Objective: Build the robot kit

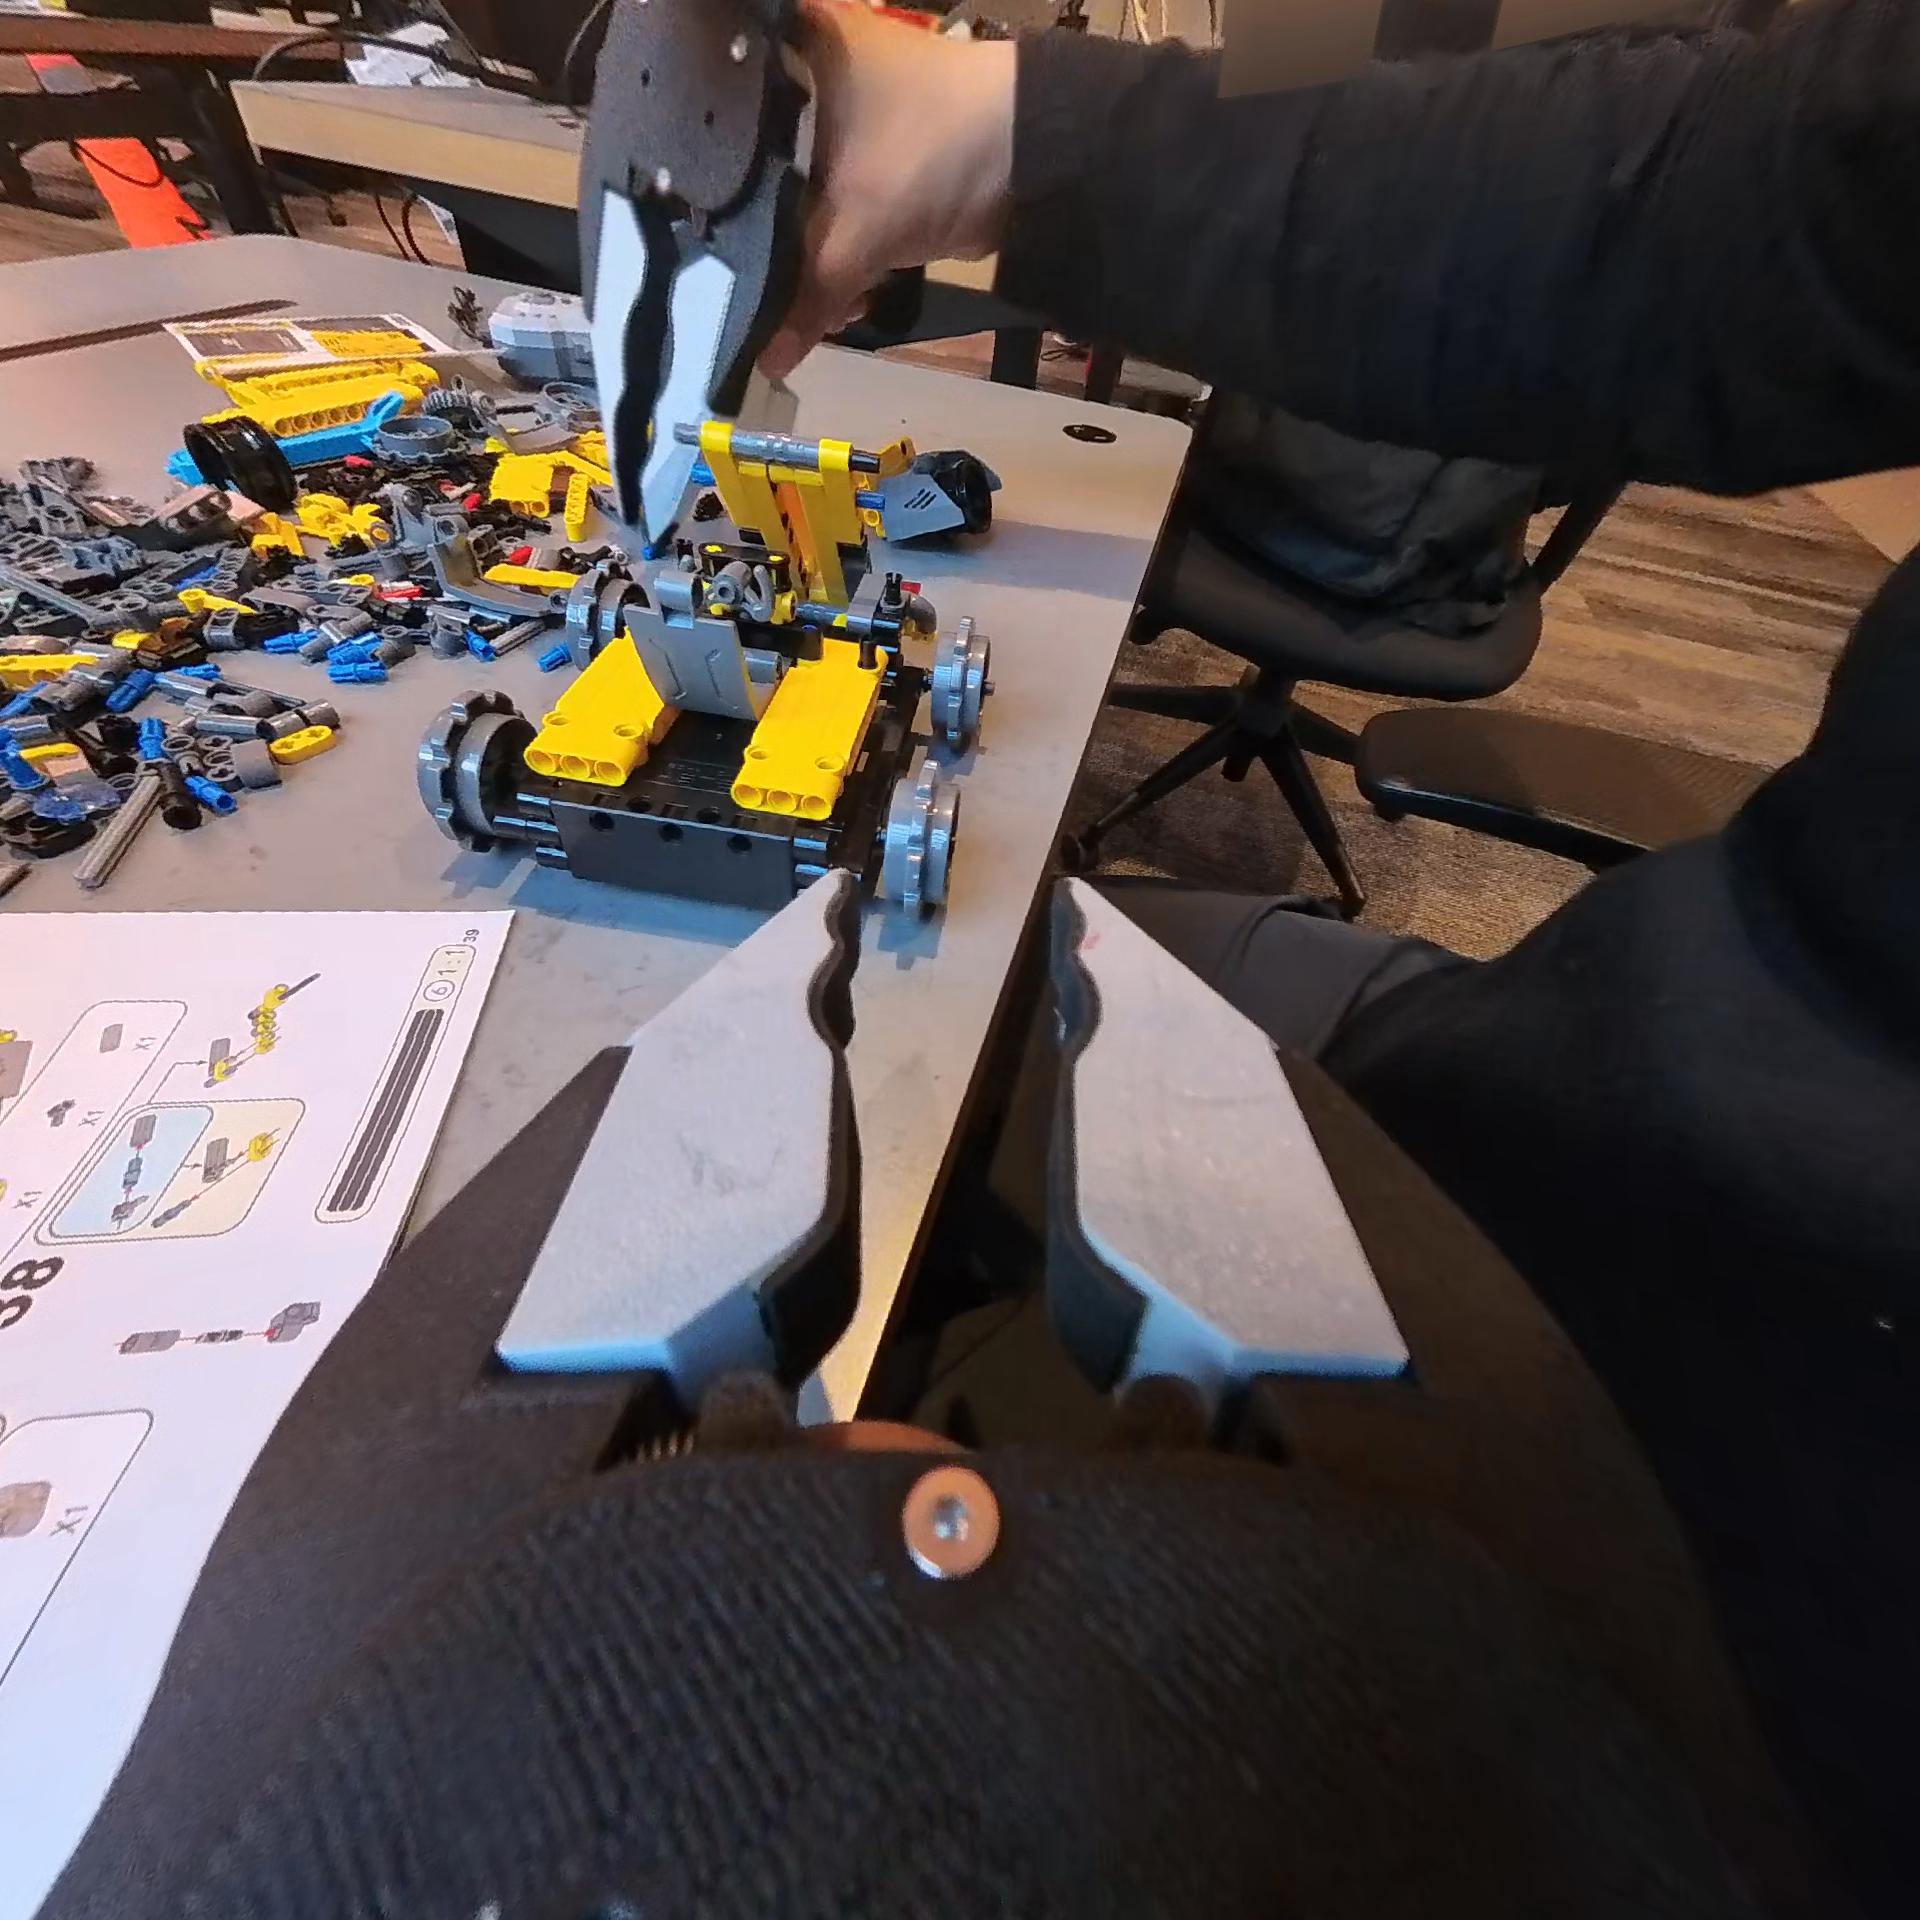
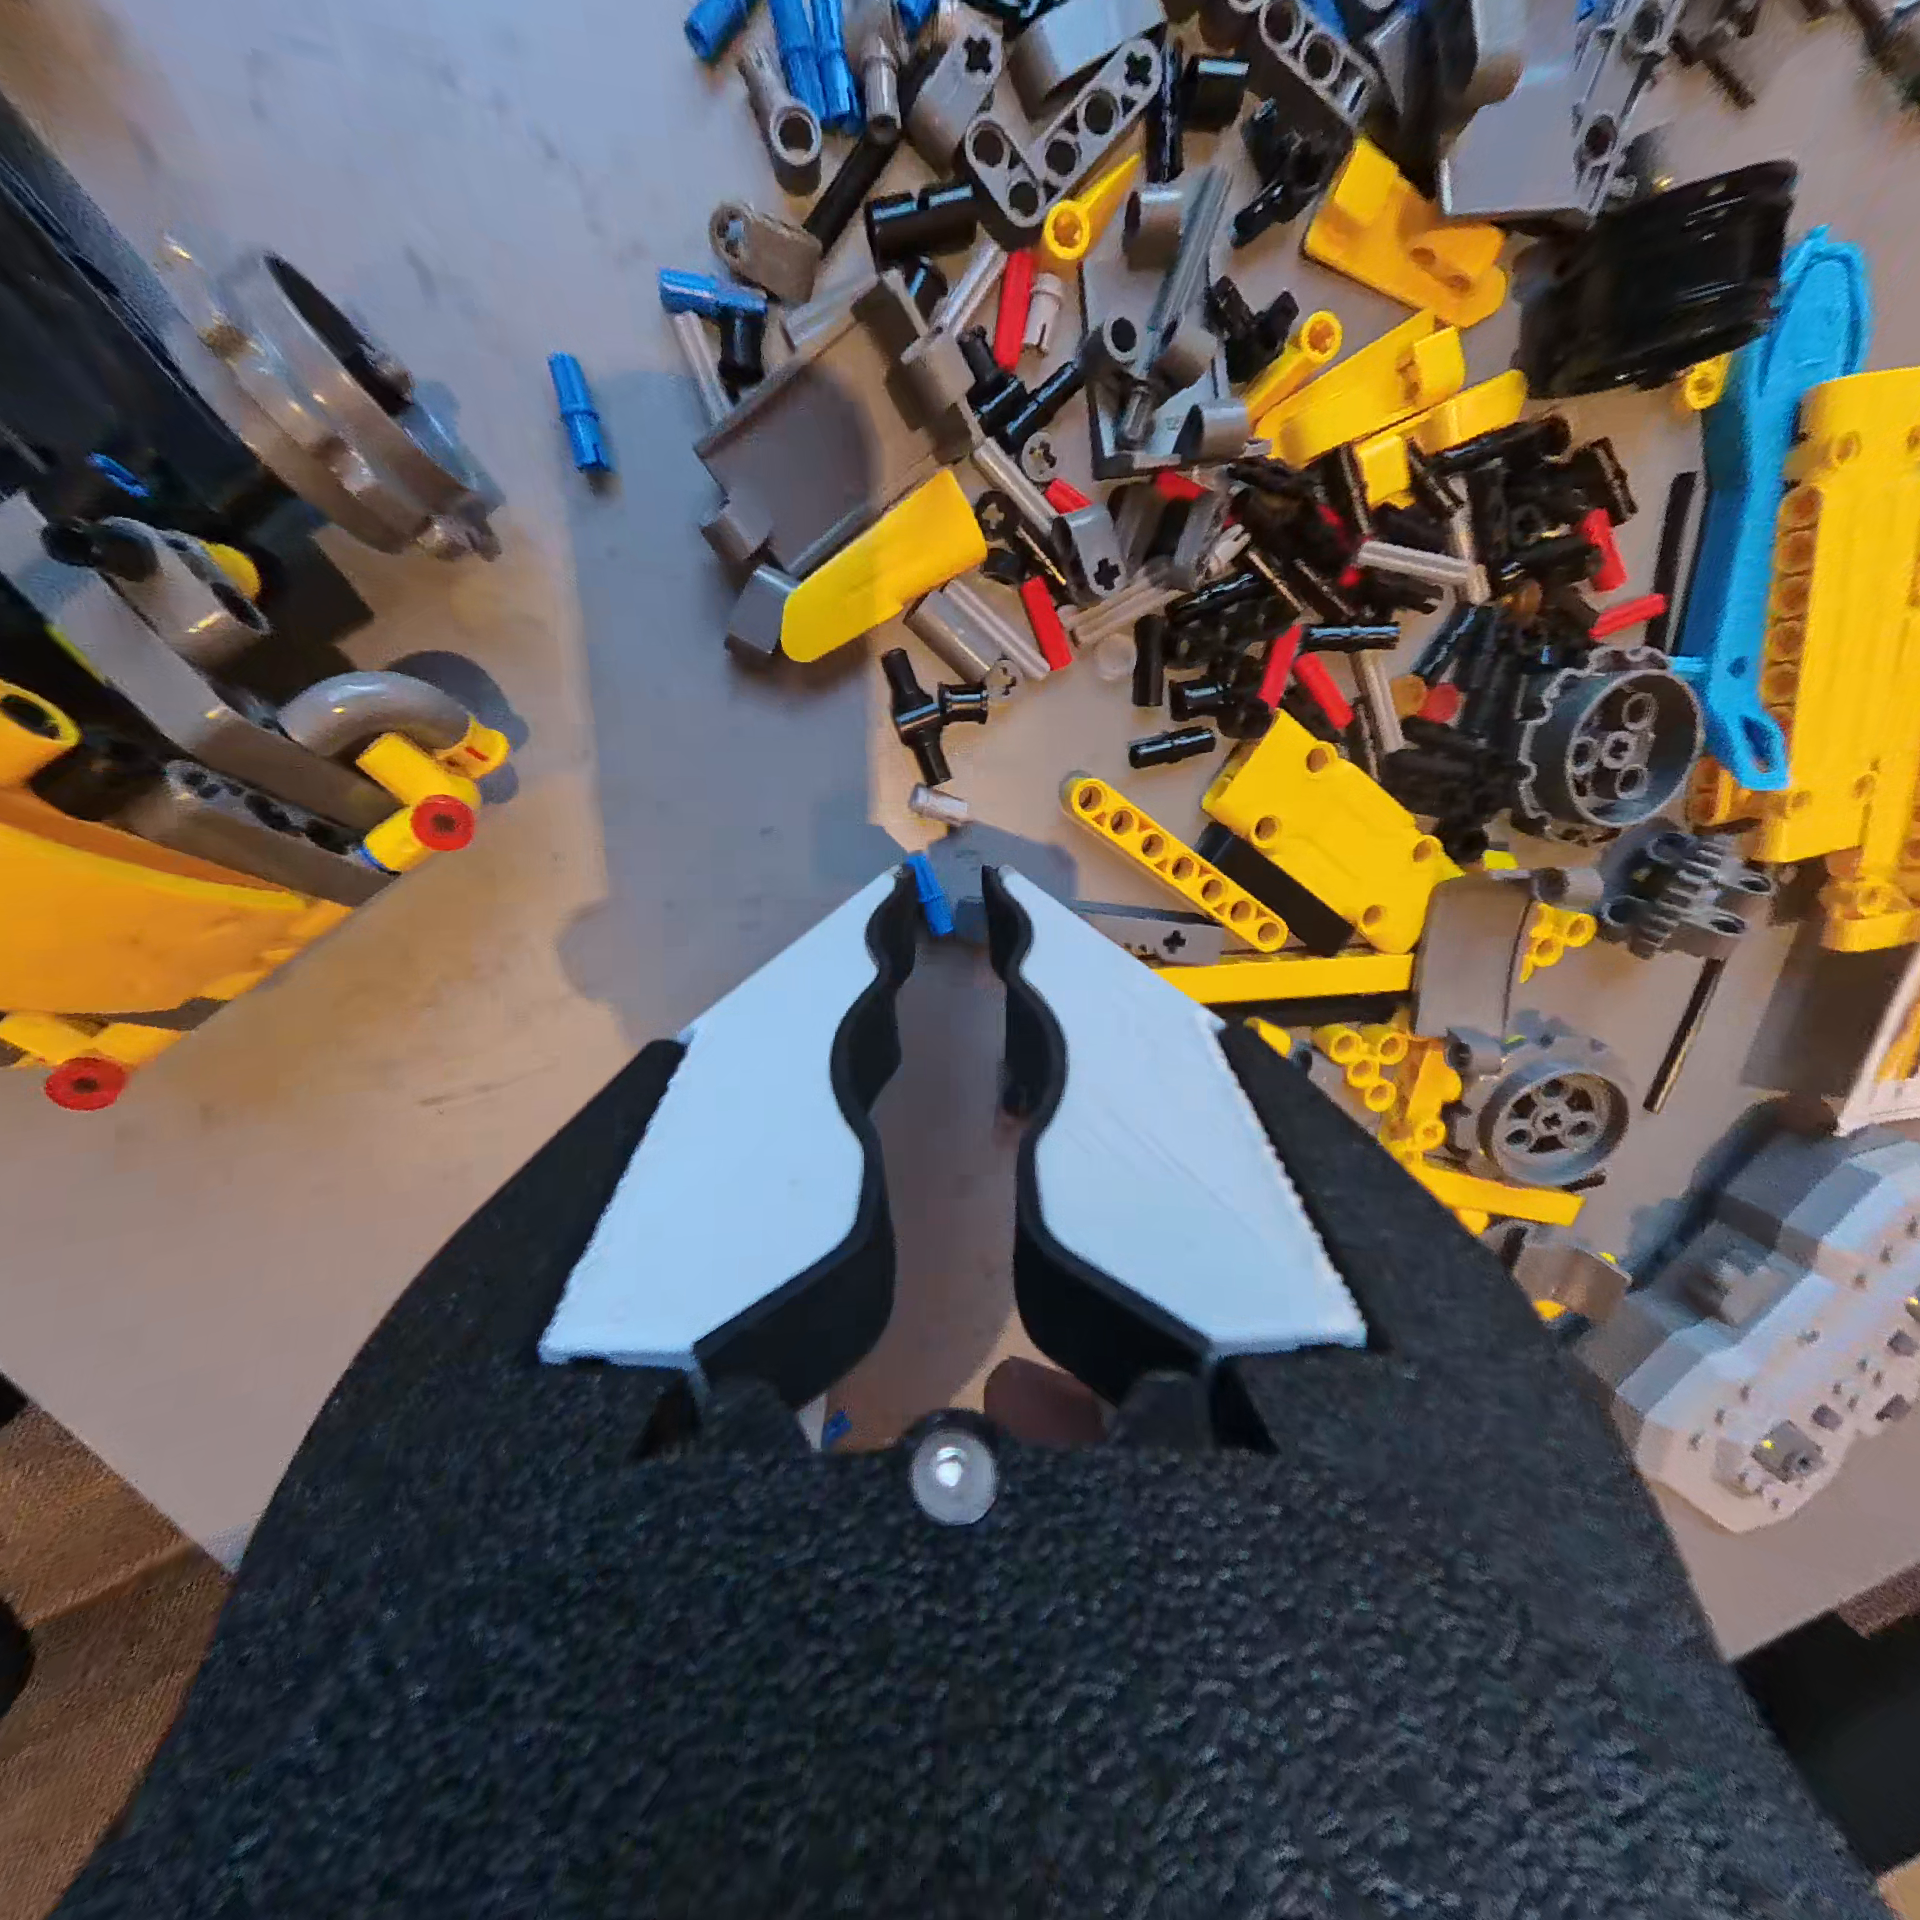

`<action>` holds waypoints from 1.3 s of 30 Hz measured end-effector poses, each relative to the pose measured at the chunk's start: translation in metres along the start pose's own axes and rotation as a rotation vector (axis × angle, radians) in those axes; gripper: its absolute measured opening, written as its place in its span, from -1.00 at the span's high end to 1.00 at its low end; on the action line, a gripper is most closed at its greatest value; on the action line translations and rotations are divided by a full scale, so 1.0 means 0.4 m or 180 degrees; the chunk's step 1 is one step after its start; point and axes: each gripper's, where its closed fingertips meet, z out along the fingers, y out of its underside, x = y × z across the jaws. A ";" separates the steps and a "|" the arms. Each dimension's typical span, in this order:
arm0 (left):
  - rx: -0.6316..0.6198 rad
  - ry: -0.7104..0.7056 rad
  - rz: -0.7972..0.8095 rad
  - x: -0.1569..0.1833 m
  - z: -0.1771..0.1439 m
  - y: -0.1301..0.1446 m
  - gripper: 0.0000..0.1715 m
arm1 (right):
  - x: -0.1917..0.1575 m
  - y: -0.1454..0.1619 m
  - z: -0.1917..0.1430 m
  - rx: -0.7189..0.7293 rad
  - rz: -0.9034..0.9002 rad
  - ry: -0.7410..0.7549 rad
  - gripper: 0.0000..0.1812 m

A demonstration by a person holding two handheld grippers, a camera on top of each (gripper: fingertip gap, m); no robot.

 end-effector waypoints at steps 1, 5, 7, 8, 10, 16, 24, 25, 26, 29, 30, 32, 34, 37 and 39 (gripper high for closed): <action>0.0001 0.0003 -0.0003 0.000 0.000 0.000 0.59 | -0.001 0.003 0.007 -0.0048 -0.0012 -0.0047 0.88; 0.0022 0.0025 -0.0041 0.000 -0.003 -0.003 0.59 | -0.014 0.007 0.010 -0.0084 0.0030 -0.0245 0.96; 0.0030 0.0031 -0.0061 -0.001 -0.003 -0.004 0.59 | -0.015 0.008 0.006 -0.0068 0.0049 -0.0247 0.96; 0.0036 0.0036 -0.0068 -0.001 -0.004 -0.005 0.59 | -0.018 0.007 -0.001 -0.0032 0.0078 -0.0253 0.96; 0.0039 0.0038 -0.0077 -0.002 -0.005 -0.005 0.59 | -0.023 0.008 -0.038 0.0117 0.0184 -0.0266 0.96; 0.0060 0.0056 -0.0116 -0.002 -0.006 -0.008 0.59 | 0.064 0.194 -0.166 0.0112 0.0948 0.0194 0.96; 0.0002 0.0044 -0.0075 0.002 0.004 0.002 0.59 | 0.074 0.391 -0.115 -0.0053 0.1531 0.0176 0.94; -0.0011 0.0036 -0.0058 0.002 0.005 0.004 0.59 | 0.072 0.399 -0.107 -0.0058 0.1546 0.0138 0.94; -0.0021 0.0030 -0.0045 0.003 0.006 0.005 0.59 | 0.068 0.403 -0.100 -0.0057 0.1547 0.0096 0.94; -0.0030 0.0011 -0.0031 0.001 0.007 0.007 0.60 | 0.064 0.398 -0.100 0.0013 0.1562 0.0039 0.94; -0.0036 0.0013 -0.0035 0.001 0.008 0.007 0.60 | 0.065 0.398 -0.101 0.0016 0.1560 0.0039 0.93; -0.0039 0.0023 -0.0031 0.003 0.009 0.008 0.60 | 0.063 0.391 -0.103 0.0063 0.1577 0.0005 0.90; -0.0044 0.0020 -0.0023 0.003 0.010 0.009 0.60 | 0.059 0.376 -0.110 0.0167 0.1591 -0.0045 0.89; -0.0065 0.0030 -0.0002 0.005 0.010 0.012 0.60 | 0.057 0.355 -0.126 0.0326 0.1609 -0.0064 0.87; -0.0060 0.0033 0.0005 0.006 0.007 0.011 0.60 | 0.054 0.335 -0.138 0.0451 0.1644 -0.0105 0.84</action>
